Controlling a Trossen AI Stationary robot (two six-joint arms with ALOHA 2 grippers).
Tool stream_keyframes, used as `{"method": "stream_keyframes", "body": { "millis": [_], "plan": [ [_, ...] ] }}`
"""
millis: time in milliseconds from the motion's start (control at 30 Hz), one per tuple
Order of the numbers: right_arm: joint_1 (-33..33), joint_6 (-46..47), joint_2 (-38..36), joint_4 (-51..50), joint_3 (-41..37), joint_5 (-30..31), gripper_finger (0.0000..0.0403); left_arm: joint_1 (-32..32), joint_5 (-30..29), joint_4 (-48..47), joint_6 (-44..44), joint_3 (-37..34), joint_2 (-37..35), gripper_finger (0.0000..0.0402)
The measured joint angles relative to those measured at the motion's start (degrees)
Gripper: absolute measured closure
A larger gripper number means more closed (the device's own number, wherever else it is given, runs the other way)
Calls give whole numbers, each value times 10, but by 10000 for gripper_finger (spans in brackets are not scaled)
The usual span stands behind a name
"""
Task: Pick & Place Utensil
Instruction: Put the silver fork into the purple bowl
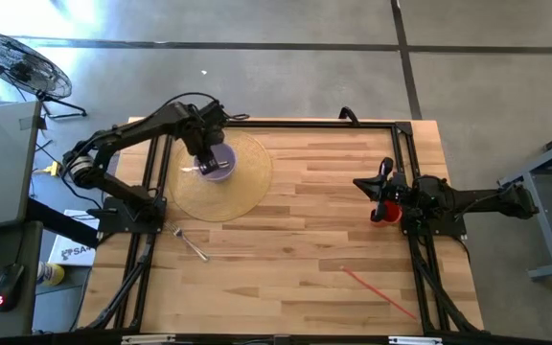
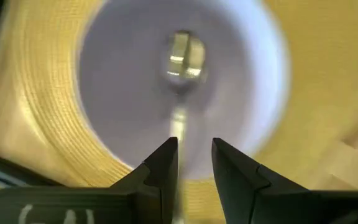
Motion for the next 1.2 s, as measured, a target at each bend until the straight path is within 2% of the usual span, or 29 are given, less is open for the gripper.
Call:
{"method": "stream_keyframes", "body": {
  "millis": [200, 367, 533, 667, 867, 1200],
  "plan": [
    [0, 0, 0, 0, 0, 0, 400, -104, 30, -33, -28, -5, -75, 306],
    [0, 0, 0, 0, 0, 0, 399, -232, 35, -31, -59, -31, -140, 306],
    [0, 0, 0, 0, 0, 0, 402, -357, 32, -21, -78, -80, -173, 306],
    [0, 0, 0, 0, 0, 0, 399, -430, 29, -11, -103, -136, -170, 306],
    [0, 0, 0, 0, 0, 0, 400, -506, 24, 51, -137, -212, -144, 314],
    [0, 0, 0, 0, 0, 0, 398, -592, -12, 67, -193, -214, -19, 320]
  ]
}}
